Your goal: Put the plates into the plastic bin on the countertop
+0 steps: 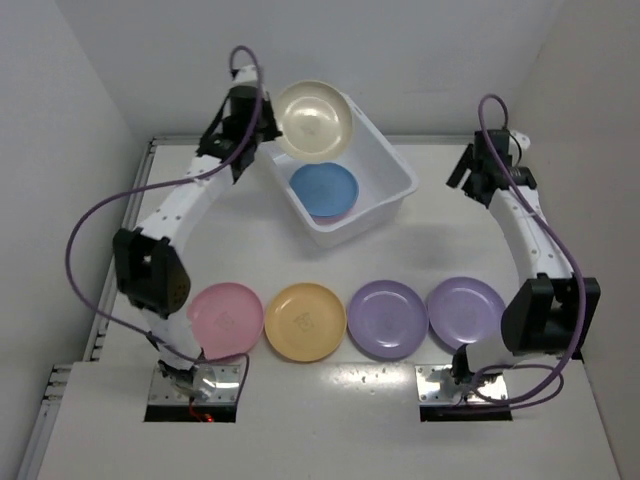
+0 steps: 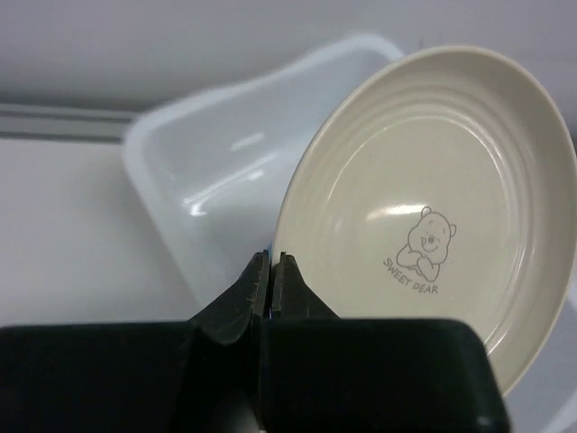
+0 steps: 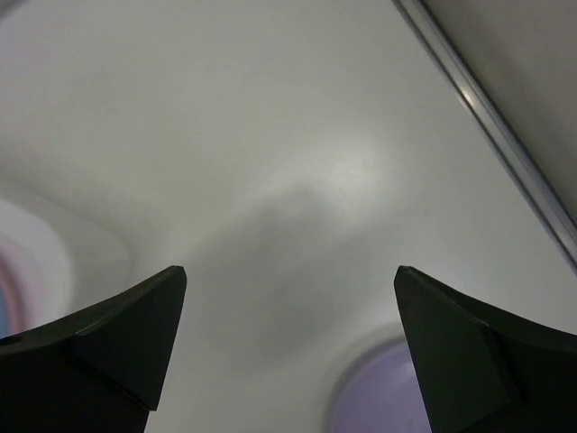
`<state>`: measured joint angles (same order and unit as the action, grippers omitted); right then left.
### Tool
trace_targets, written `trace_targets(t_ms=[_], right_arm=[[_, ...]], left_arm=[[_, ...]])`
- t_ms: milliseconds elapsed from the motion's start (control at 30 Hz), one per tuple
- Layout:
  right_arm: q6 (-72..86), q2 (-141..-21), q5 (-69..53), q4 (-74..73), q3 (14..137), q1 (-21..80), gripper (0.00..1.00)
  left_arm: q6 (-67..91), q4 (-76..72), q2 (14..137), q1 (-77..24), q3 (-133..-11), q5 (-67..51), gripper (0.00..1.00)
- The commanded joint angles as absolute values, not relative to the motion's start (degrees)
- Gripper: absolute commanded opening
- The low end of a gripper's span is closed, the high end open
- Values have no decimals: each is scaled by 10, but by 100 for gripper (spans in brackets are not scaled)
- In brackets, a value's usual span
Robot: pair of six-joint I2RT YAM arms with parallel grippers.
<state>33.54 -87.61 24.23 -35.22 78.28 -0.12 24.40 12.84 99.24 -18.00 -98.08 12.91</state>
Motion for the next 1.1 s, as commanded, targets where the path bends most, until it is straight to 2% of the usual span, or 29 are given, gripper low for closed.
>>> trace_targets(t_ms=[0,200,400,433,500,533,600,633,700,1000,1067], right_arm=[[409,-773,286,-375,698,-31,100],[462,-696,320,-467,598,-73,100],[532,-602,297,-496,465,-103,100],[544,-593,290,-501,455,-109,100],[570,-571,290,-511,420,-114,100],[587,-571,295,-520,411,-119,100],[603,-563,295,-526,385,-125,100],[609,-557,289,-526,378,-130,100],[617,-552,279,-519,365,-130,100],[675,-558,313,-522,334,-168,99],[716,-553,376,-529,334,-176,99]], left_arm=[[215,200,1089,-207,-1062,128,0],[221,258,1204,-235,-1138,113,0],[221,308,1248,-242,-1173,127,0],[221,313,1248,-242,-1167,135,3],[221,313,1248,-247,-1167,135,20],[221,313,1248,-247,-1167,135,55],[214,313,1241,-253,-1167,130,75],[214,313,1236,-253,-1167,130,93],[207,313,1230,-258,-1180,130,99],[168,342,1187,-258,-1268,125,99],[168,347,1182,-253,-1275,118,99]])
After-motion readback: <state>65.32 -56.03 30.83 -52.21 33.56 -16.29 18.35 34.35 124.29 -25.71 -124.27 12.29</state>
